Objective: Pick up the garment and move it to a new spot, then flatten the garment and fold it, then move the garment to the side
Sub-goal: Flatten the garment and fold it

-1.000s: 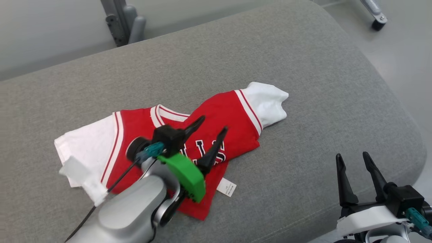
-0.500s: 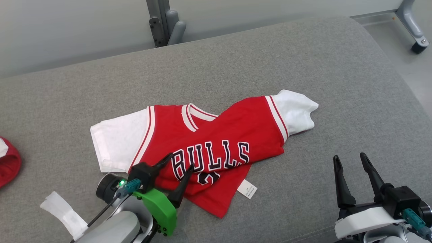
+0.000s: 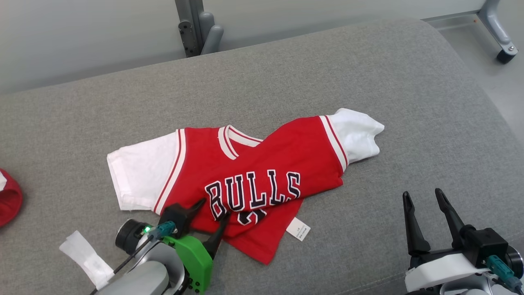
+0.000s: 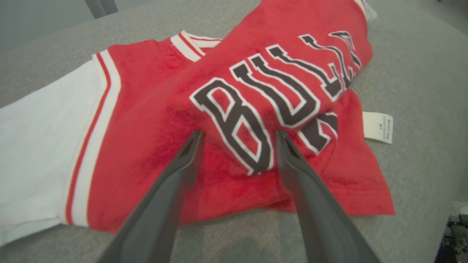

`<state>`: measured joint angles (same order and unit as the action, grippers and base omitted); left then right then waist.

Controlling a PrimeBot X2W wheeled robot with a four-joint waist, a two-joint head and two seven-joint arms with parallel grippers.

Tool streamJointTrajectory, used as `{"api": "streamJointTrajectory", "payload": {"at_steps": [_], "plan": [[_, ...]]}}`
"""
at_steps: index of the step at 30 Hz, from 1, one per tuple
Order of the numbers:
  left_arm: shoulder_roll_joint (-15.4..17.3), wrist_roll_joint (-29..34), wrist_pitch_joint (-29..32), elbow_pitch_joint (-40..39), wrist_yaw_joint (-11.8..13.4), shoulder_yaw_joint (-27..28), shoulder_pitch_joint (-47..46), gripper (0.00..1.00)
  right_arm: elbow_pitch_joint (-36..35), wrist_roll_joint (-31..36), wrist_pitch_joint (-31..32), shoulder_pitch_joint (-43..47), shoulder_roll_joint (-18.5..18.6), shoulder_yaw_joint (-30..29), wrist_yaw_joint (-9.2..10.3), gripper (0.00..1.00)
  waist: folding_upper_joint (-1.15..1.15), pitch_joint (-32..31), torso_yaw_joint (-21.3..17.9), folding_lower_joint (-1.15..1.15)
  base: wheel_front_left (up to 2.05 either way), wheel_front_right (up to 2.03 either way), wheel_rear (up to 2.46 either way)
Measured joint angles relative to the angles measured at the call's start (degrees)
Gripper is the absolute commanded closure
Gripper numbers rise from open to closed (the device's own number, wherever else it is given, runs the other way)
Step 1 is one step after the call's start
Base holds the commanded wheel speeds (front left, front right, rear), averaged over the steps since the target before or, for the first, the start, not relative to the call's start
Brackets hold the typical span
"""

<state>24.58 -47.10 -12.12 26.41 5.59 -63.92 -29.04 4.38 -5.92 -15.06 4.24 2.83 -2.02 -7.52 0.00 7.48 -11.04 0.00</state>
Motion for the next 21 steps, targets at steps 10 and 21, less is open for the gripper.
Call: {"api": "streamJointTrajectory", "payload": {"at_steps": [10,21], "plan": [[0.0,3.4,-2.2,2.3,1.7,2.7,-5.4,1.00,-0.1,-0.4,0.0,-0.4,0.0,-0.3,0.00,0.00,0.00,0.9,-1.1,0.00,0.00,0.00,0.00],[3.8,9.6,-0.8,4.6,0.4,4.7,-22.9,1.00,-0.1,-1.5,0.0,-3.3,0.0,1.5,0.00,0.00,0.00,5.0,-2.0,0.00,0.00,0.00,0.00]]}}
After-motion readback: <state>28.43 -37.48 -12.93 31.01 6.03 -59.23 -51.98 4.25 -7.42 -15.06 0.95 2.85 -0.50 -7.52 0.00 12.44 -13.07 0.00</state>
